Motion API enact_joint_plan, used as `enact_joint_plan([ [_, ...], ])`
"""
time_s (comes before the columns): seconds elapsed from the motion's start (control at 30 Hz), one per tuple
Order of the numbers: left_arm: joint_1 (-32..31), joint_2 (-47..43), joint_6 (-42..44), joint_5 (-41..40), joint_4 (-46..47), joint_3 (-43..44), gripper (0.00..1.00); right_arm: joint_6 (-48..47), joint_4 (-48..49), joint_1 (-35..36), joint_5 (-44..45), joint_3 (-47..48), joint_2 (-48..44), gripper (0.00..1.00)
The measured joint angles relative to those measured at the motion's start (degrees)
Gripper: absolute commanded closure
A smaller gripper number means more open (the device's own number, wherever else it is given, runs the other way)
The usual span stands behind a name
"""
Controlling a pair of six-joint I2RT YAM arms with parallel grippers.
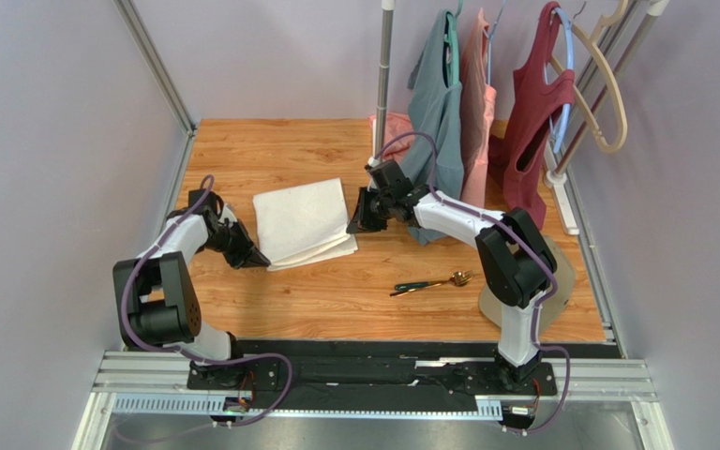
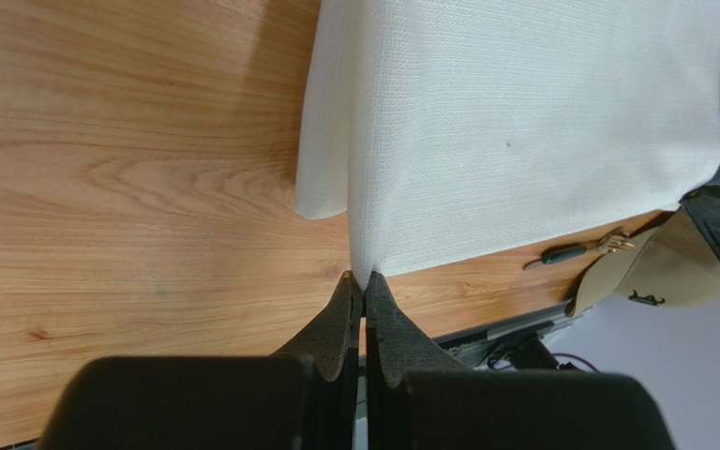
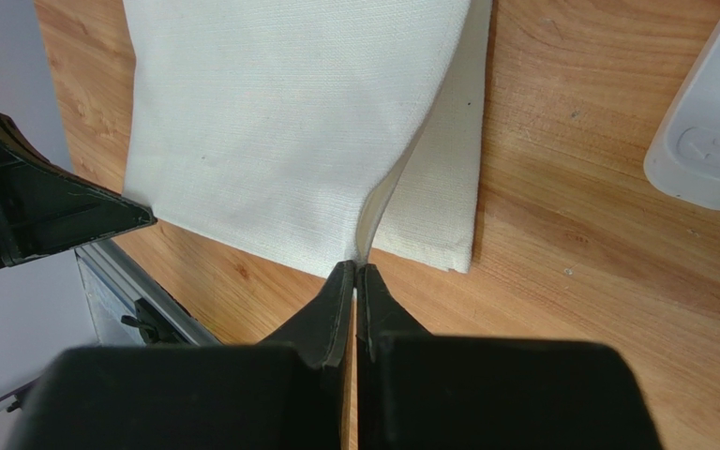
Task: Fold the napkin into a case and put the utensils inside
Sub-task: Smooth out the square-folded napkin at the center of the board.
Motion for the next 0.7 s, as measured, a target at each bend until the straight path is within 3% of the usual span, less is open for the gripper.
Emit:
enact_joint_plan([
  [0.7,0.0,5.4,-0.9,-1.4,2.9,0.0,1.0,-0.4,0.4,0.0,-0.5,-0.1,3.8,1.0],
])
